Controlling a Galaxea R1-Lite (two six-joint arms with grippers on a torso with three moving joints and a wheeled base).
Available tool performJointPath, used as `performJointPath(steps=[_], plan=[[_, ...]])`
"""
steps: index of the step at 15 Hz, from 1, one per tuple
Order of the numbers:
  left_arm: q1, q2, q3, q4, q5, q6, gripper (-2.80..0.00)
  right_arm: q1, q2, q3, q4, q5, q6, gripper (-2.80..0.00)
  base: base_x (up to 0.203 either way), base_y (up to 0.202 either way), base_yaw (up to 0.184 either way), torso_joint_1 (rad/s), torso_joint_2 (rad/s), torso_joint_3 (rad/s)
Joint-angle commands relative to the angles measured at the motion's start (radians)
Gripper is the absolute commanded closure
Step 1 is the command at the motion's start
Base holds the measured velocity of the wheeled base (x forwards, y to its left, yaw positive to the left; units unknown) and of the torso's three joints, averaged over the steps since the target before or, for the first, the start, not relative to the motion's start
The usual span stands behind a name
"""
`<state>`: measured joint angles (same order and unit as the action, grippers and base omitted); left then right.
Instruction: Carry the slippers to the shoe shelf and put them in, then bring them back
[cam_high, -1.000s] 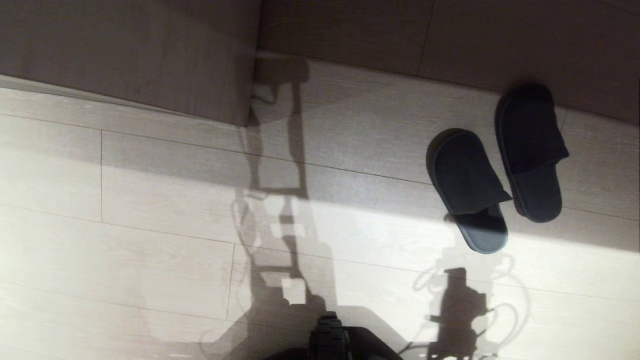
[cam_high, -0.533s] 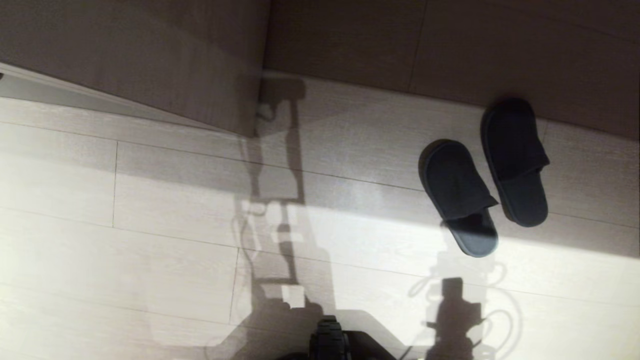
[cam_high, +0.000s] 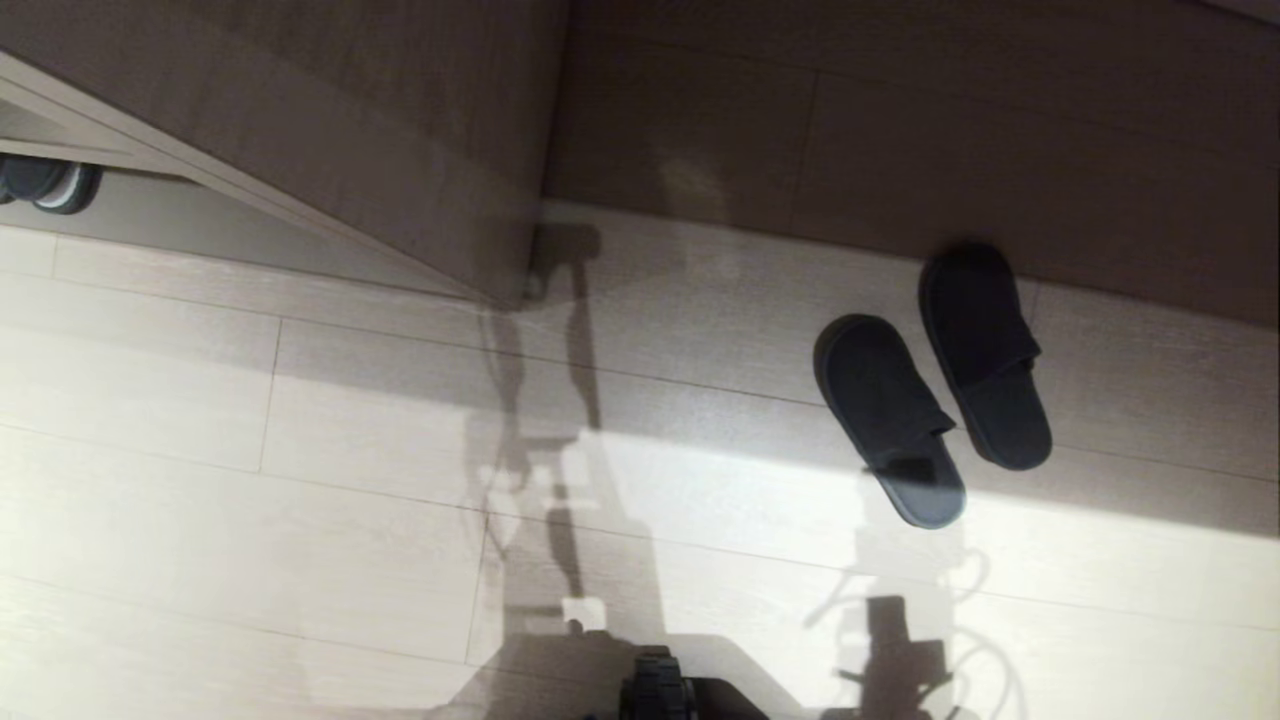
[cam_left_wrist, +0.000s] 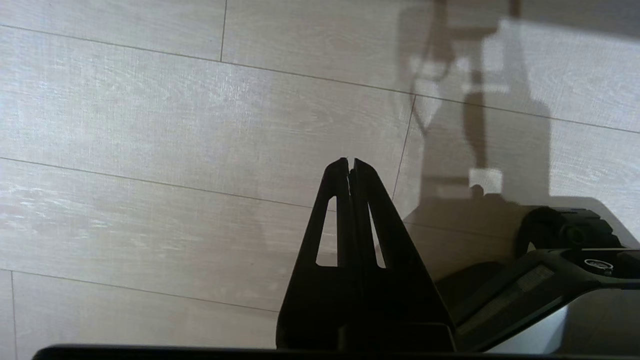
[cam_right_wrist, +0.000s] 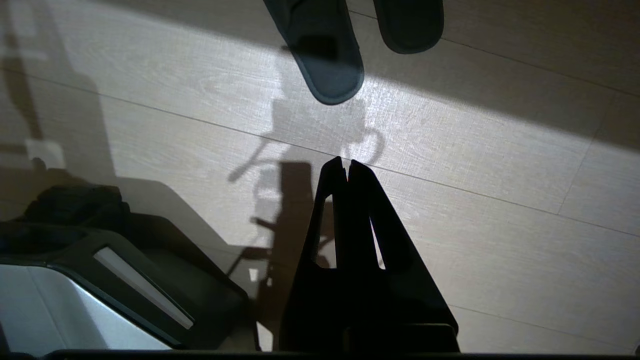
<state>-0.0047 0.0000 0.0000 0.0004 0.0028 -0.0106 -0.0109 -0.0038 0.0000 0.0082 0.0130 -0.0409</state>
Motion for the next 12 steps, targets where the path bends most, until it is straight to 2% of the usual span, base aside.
performJointPath(steps=[1,12], plan=[[0.0,0.002,0.002,0.0,0.0,0.0,0.0,0.0,-0.001,0.0,-0.001,0.001,-0.001,0.0,0.0,0.0,0.0,0.005,0.0,0.209],[0.0,0.0,0.002,0.001,0.0,0.0,0.0,0.0,-0.001,0.0,-0.001,0.001,-0.001,0.0,0.0,0.0,0.0,0.0,0.0,0.204]])
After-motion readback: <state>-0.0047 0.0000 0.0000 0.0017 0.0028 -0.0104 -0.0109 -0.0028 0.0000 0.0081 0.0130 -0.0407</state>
